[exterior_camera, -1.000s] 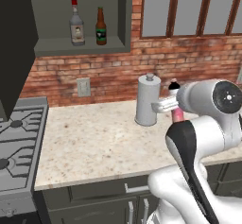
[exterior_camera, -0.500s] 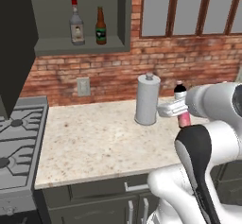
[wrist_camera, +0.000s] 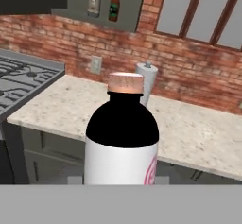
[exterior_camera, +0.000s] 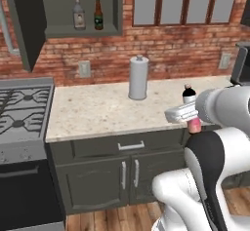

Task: Sort all alcoholic drinks to one cabinet, and non-alcoholic drinks to the other.

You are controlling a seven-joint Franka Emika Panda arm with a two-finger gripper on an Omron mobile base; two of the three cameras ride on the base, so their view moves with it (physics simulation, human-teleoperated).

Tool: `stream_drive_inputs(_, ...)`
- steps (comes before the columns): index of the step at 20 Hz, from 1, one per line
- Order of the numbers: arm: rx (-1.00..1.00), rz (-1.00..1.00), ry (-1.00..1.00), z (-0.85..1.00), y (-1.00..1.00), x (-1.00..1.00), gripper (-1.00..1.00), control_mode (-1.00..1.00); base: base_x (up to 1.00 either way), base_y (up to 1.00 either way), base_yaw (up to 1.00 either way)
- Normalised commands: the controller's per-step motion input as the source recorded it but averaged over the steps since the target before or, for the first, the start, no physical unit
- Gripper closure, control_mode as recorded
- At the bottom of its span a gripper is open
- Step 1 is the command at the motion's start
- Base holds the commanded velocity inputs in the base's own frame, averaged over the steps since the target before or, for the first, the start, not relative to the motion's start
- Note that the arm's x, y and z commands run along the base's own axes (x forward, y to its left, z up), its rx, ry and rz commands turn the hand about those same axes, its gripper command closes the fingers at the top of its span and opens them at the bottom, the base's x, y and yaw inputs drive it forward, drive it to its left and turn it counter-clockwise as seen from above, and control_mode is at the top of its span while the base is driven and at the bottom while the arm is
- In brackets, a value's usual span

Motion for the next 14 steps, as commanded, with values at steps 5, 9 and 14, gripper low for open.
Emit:
stream_drive_inputs(5, 0.00, 0.00, 0.00, 0.00, 0.00, 0.00, 1.00, 1.00, -0.95, 0.56, 0.00)
stream_drive_inputs(9, 0.00, 0.00, 0.00, 0.00, 0.00, 0.00, 1.00, 1.00, -0.70, 0.98, 0.00)
stream_drive_inputs(14, 0.00, 0.00, 0.00, 0.00, 0.00, 0.00, 1.00, 1.00, -0.54, 1.00, 0.00)
